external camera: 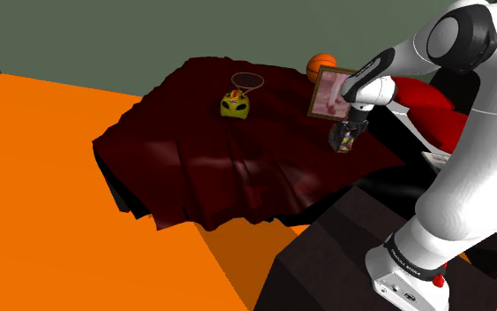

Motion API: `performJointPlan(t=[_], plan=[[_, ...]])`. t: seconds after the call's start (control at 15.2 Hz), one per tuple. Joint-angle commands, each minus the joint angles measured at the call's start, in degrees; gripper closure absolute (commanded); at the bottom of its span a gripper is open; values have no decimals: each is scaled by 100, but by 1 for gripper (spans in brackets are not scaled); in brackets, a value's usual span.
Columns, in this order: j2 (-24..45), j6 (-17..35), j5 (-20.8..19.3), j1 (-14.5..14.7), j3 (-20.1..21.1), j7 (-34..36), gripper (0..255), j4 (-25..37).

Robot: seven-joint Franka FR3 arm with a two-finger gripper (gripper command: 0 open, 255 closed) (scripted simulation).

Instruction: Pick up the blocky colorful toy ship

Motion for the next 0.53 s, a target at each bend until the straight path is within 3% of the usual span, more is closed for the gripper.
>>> performJointPlan(t=[0.0, 0.46], plan=[[-105, -130, -66, 24, -34, 40, 255, 35], [-498, -585, -303, 104, -136, 189, 255, 133]])
